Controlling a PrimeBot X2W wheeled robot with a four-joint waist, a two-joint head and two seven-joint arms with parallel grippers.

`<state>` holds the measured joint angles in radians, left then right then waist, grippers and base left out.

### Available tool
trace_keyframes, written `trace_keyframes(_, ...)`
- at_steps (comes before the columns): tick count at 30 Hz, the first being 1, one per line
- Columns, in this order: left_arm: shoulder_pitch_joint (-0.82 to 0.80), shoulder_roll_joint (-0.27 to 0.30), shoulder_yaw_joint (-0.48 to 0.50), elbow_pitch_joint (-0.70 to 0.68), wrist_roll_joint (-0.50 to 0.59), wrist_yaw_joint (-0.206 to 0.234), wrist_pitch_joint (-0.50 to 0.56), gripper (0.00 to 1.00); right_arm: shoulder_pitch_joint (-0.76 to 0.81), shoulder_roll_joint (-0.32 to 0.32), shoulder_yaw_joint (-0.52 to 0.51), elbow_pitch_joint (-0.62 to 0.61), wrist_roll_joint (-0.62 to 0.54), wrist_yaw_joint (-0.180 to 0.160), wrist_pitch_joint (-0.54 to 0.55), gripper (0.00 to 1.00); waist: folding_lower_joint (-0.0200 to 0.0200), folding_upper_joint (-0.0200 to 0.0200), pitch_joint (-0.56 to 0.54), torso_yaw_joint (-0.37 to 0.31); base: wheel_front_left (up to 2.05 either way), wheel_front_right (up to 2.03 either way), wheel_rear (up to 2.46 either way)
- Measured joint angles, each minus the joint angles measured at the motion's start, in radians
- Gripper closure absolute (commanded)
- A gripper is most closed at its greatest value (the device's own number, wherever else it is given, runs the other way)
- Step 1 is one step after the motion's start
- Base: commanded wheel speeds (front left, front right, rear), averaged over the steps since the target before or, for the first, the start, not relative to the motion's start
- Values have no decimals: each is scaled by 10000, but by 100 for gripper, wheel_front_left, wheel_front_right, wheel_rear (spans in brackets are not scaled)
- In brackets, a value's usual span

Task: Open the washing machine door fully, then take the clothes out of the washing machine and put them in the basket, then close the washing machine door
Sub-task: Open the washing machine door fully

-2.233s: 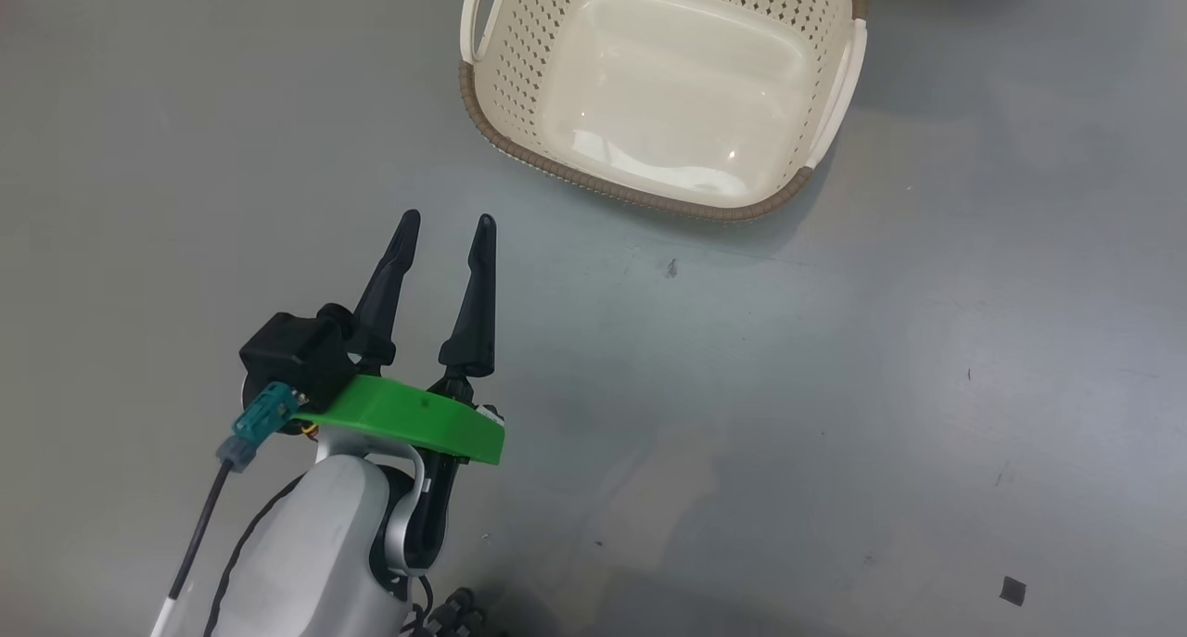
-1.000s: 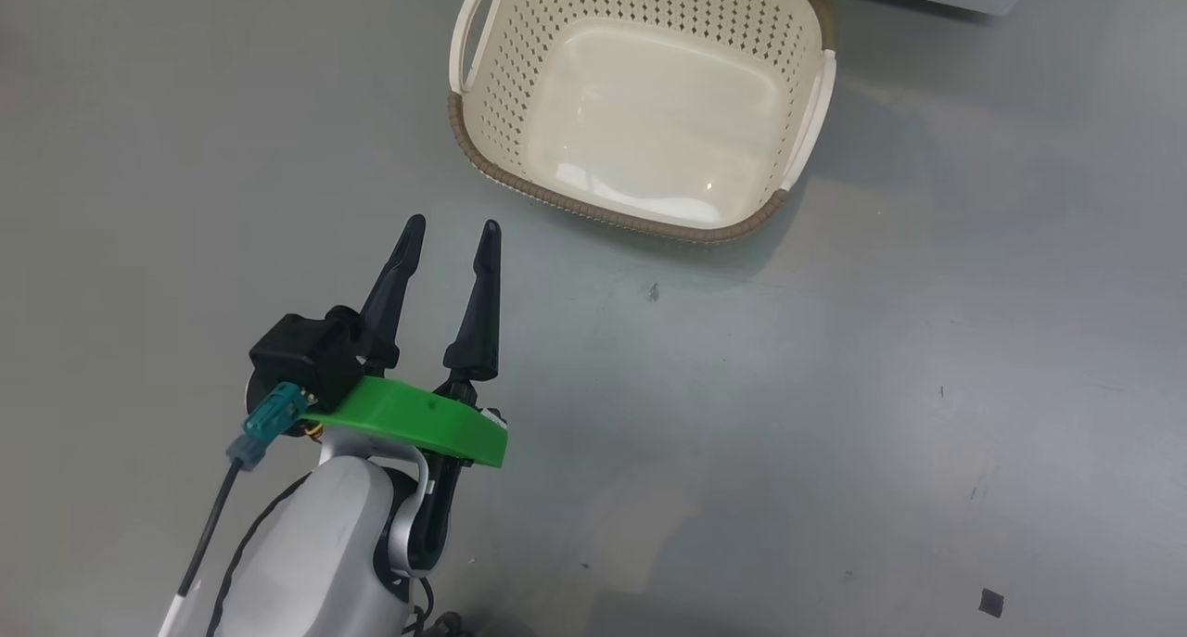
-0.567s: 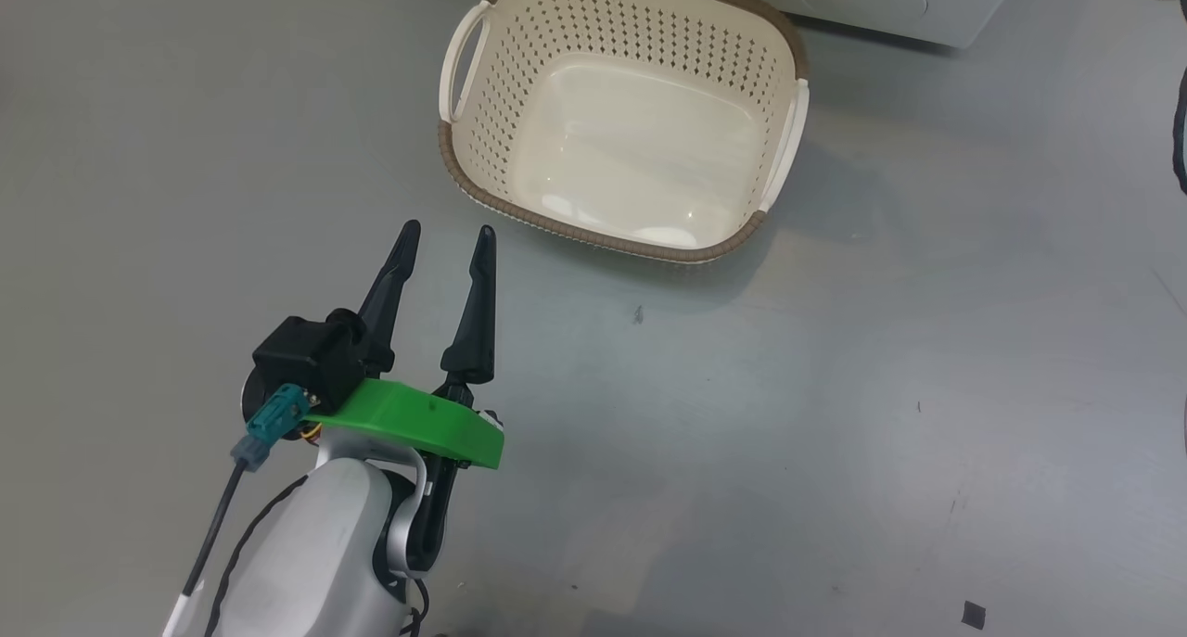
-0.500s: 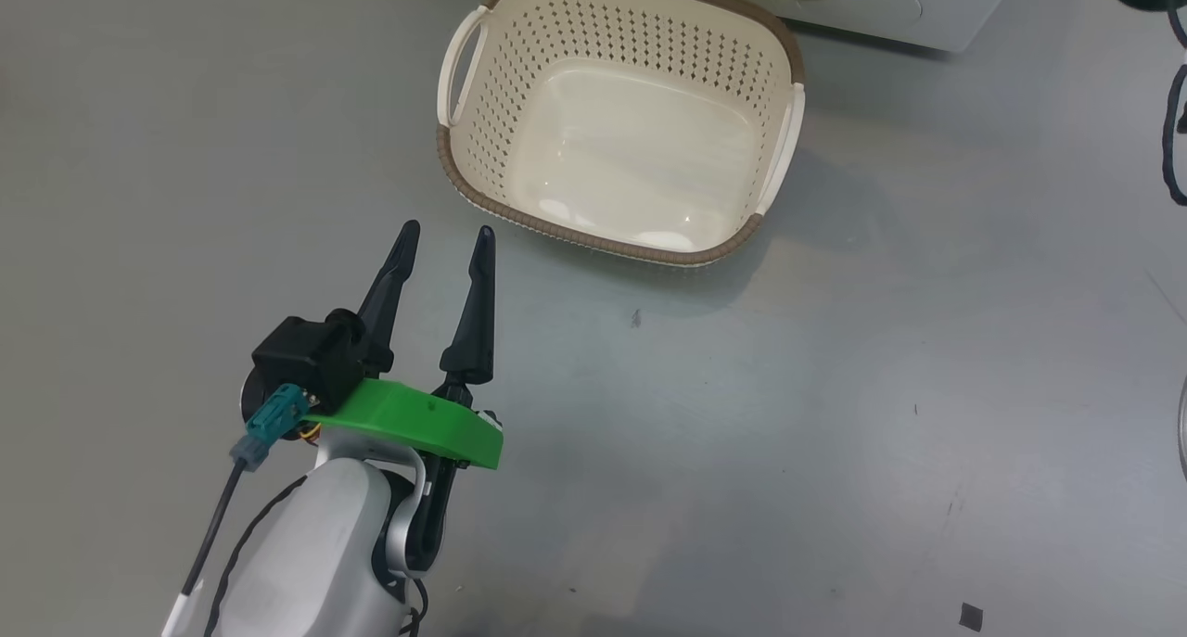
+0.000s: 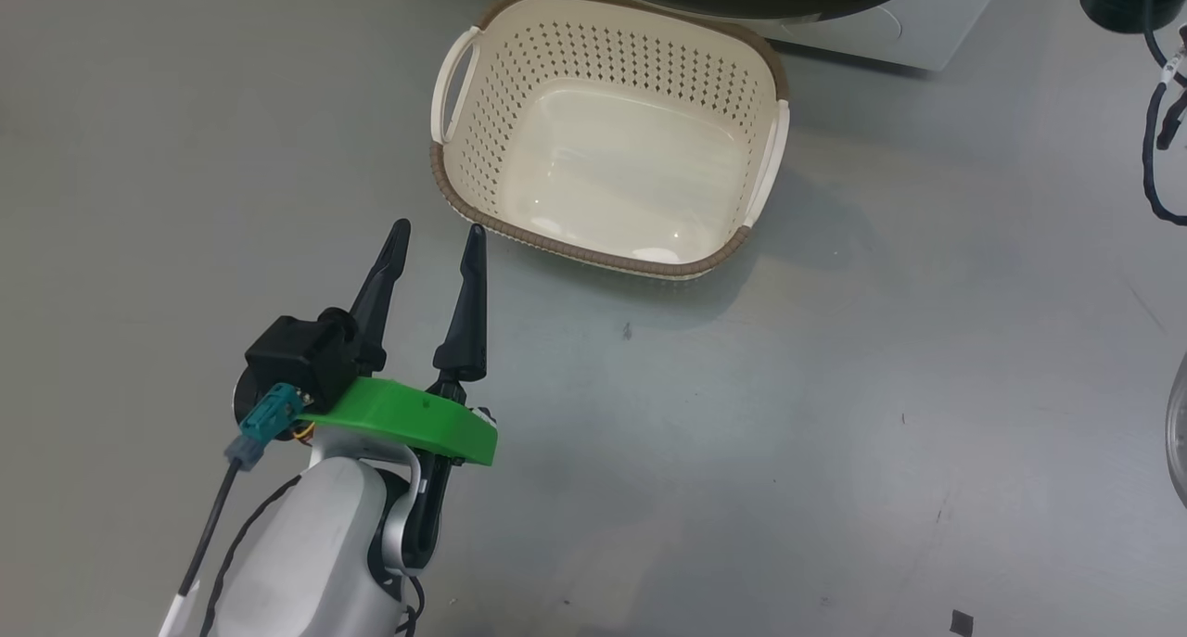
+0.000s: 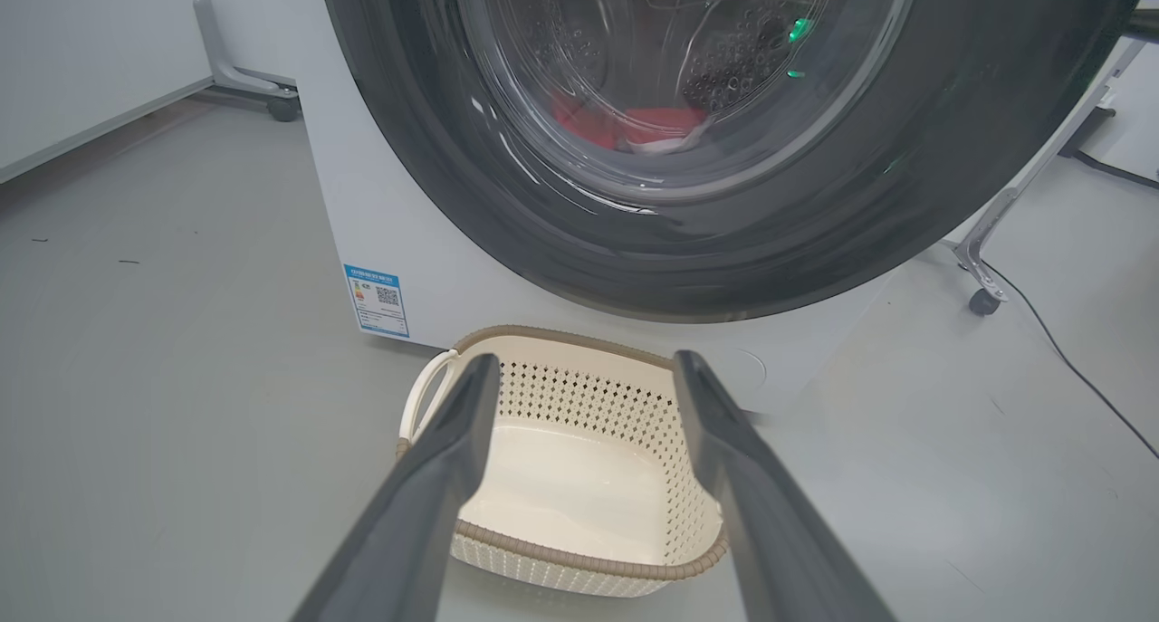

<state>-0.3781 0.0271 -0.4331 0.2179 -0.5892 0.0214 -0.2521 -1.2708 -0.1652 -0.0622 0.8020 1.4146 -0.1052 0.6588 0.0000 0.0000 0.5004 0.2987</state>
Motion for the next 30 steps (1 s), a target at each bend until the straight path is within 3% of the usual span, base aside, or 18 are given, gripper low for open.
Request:
trace_keyframes(5,2,0,36,25,0,0,0,0,69,-67,54,-100,-173,462,-288,100,0,0,-88,-13,0,0,0)
trace_keyframes(14,128,2,293,230,119,0,0,0,831,-995,1877,-566,-2531,2186,-869,100,0,0,-562,-124,0,0,0)
trace_keyframes(21,333,4,560,360,209,-2,0,0,1761,-1273,2633,-1022,-3593,2274,-1776,100,0,0,-1098,-356,0,0,0)
trace_keyframes(30,776,8,779,554,261,-65,0,0,3573,-1394,3133,-2125,-4113,2272,-3377,100,0,0,-1862,-700,0,0,0)
